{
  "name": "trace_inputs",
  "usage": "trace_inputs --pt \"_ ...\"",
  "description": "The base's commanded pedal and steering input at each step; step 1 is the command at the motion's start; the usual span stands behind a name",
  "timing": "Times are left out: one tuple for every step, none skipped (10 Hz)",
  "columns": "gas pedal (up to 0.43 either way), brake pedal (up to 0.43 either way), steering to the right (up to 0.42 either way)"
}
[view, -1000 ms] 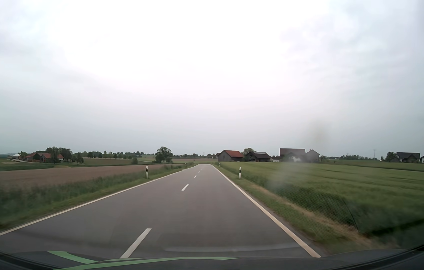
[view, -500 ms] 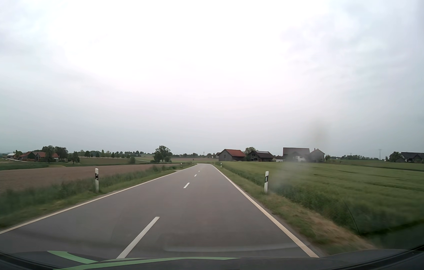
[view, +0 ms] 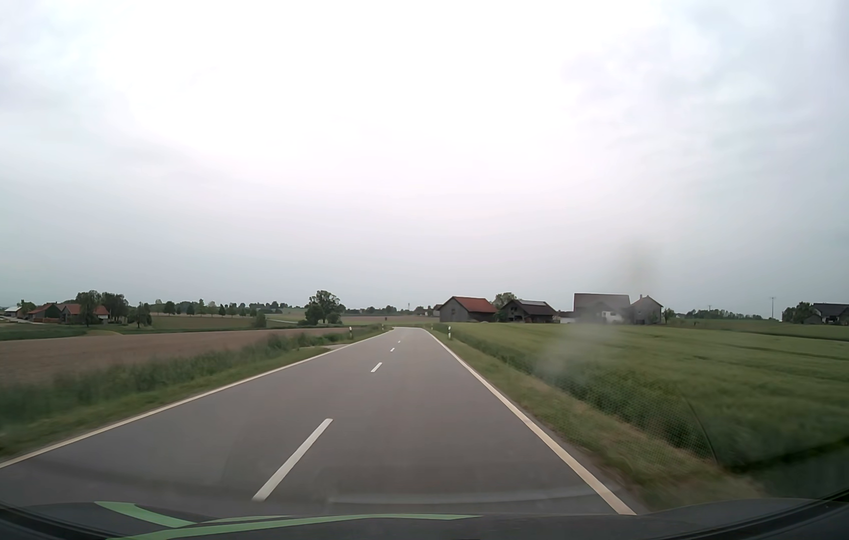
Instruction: Follow the waypoints while adhering to traffic rules and regulations
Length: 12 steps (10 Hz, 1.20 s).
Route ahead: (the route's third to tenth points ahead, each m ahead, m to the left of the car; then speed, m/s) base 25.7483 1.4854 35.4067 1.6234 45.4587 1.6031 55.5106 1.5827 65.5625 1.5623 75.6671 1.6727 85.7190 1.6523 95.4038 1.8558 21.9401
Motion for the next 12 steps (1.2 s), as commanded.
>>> trace_inputs --pt "0.098 0.000 0.000" --pt "0.098 0.000 0.000" --pt "0.098 0.000 0.000" --pt "0.098 0.000 0.000" --pt "0.098 0.000 0.000" --pt "0.098 0.000 0.000" --pt "0.098 0.000 0.000" --pt "0.098 0.000 0.000" --pt "0.098 0.000 0.000" --pt "0.098 0.000 0.000" --pt "0.098 0.000 0.000" --pt "0.098 0.000 0.000"
